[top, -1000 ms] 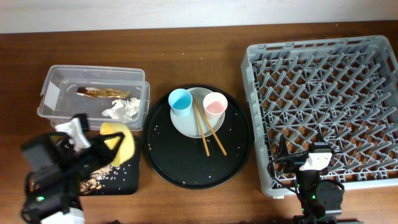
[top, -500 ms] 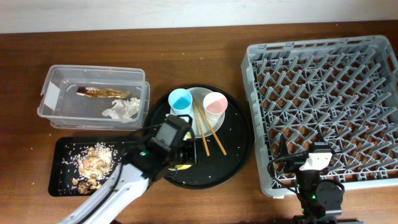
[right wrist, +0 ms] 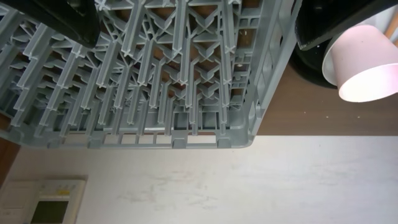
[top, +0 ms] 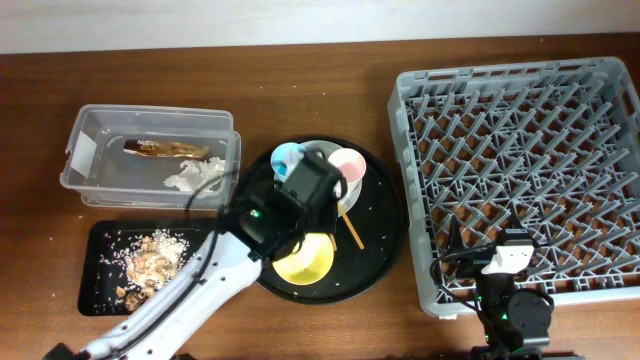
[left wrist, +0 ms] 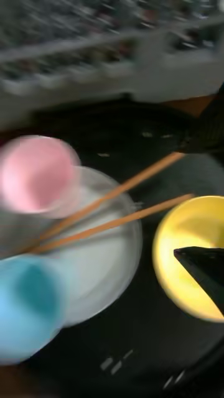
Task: Sort waste into correct bins and load items into the dishwasher rack
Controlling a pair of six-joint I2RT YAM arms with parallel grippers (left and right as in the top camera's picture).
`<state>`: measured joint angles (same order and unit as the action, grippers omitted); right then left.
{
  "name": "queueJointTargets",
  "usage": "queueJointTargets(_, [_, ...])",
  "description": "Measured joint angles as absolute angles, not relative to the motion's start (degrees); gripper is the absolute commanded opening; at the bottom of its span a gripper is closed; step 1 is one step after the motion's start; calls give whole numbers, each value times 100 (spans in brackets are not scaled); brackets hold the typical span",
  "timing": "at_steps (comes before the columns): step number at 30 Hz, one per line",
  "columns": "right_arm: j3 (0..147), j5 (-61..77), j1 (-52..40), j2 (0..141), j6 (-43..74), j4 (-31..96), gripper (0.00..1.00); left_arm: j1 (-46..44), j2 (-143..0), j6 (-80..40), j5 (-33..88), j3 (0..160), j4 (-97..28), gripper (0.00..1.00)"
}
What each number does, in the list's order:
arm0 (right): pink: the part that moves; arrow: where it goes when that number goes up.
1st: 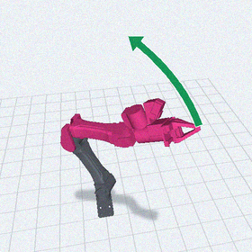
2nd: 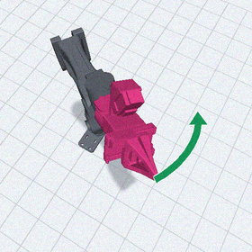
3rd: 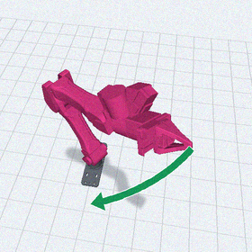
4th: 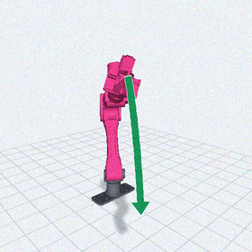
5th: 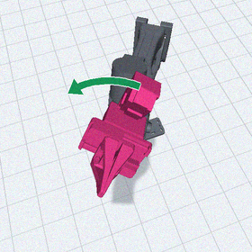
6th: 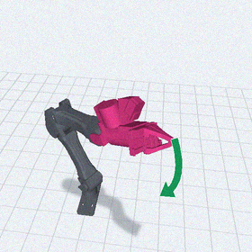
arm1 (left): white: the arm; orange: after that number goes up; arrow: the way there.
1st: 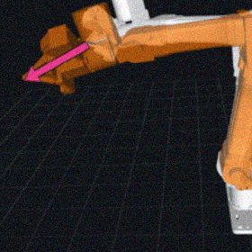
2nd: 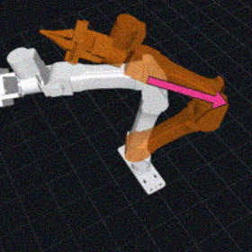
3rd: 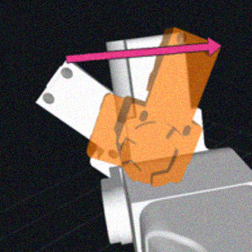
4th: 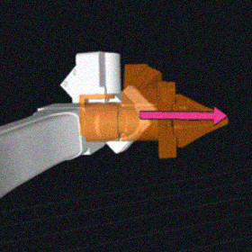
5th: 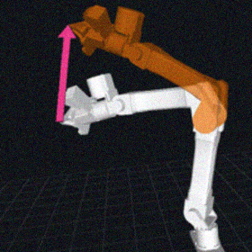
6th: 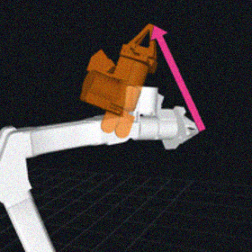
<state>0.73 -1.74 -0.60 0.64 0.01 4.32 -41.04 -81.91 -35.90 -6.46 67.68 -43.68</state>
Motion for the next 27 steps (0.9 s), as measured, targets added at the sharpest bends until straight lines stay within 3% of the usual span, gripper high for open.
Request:
queueJointTargets(3, [73,-174,-60,64,-1,432,98,-3675,-8143,-3559,-1452,6997,-4123,47])
queueJointTargets(6, [73,-174,-60,60,-3,432,98,-2895,-8412,-3546,-1745,7004,-3778,36])
queueJointTargets(8, [73,-172,-60,58,-3,432,98,-2495,-8882,-3533,-1737,7008,-3544,36])
queueJointTargets(13, [73,-172,-60,64,3,432,98,-2390,-9957,-3533,-1243,7008,-3059,31])
queueJointTargets(18, [73,-174,-60,64,1,432,99,-2390,-10062,-3535,-1050,7008,-3048,32])
queueJointTargets(25, [73,-172,-60,64,1,432,98,-2390,-10442,-3498,-1028,7008,-2967,0])
queueJointTargets(27, [73,-172,-60,64,1,432,98,-2390,-10307,-3483,-1074,7008,-2956,0])
